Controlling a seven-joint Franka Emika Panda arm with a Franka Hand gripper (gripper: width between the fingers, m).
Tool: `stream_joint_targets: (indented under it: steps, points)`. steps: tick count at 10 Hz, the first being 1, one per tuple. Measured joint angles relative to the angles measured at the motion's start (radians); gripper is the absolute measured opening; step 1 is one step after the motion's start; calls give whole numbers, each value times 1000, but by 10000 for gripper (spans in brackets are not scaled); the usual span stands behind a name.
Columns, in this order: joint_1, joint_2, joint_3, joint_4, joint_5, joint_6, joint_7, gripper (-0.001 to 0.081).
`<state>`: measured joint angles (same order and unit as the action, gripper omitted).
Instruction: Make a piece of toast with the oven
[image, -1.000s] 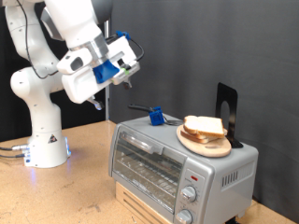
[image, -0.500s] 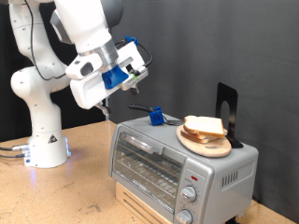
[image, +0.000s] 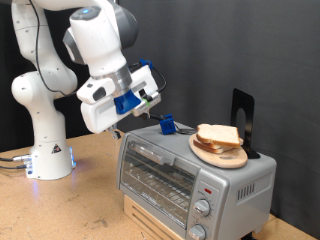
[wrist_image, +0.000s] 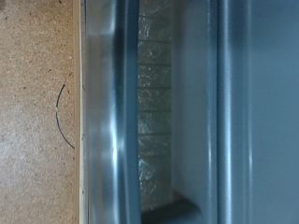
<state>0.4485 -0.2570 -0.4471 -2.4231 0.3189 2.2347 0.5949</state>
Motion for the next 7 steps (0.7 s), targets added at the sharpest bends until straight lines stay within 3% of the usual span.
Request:
stream_joint_targets:
  steps: [4,7]
  points:
    - [0,15,18,-88,-18,116,0,808]
    - [-2,52,17,-116,-19,200,0,808]
